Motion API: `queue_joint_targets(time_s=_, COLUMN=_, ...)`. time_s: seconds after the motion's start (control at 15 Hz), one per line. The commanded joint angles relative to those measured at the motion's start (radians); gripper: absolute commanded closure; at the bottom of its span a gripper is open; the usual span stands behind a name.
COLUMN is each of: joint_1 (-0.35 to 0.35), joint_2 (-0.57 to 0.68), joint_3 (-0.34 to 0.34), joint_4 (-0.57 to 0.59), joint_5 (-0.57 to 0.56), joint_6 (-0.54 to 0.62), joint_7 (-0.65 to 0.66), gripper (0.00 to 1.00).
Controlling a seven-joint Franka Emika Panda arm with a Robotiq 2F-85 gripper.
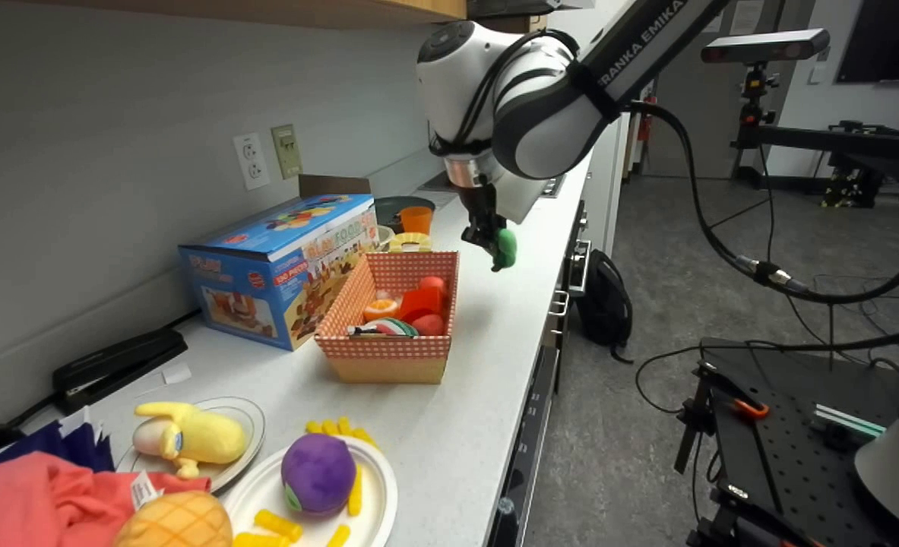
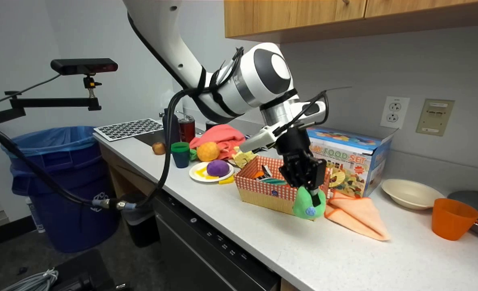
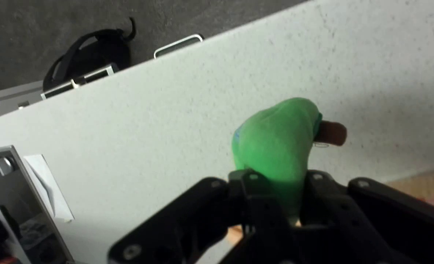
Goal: Remove the green object from the basket
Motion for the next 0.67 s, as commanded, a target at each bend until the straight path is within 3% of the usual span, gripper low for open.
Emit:
queue_joint_targets(time_s=0.0, joint_1=-0.027, joint_2=0.006, joint_3=0.003, joint_4=-0.075, joint_5=-0.028, joint_6=0.024, joint_7=0.073, gripper=0.95)
queue_joint_targets(time_s=0.07, joint_1=-0.032, joint_2=0.012, joint_3=0.003, joint_4=-0.085, joint_5=-0.024, joint_6=0.026, joint_7=0.087, gripper=0.95)
queue_joint_targets(time_s=0.13, joint_1=-0.033, joint_2=0.014, joint_3=0.002, joint_4=-0.095, joint_5=-0.027, joint_6=0.03, joint_7=0.104, gripper=0.56)
queue_joint_targets(time_s=0.27, joint_1=-0.033, joint_2=0.02, joint_3=-0.002, joint_4=-0.109, joint_5=-0.042, joint_6=0.042, joint_7=0.149, gripper=0.48)
queue_joint_targets(time_s=0.6, joint_1=-0.03, joint_2=0.029, joint_3=-0.008, joint_4=-0.118, joint_5=-0.114, joint_6=0.083, joint_7=0.281, gripper=0.09)
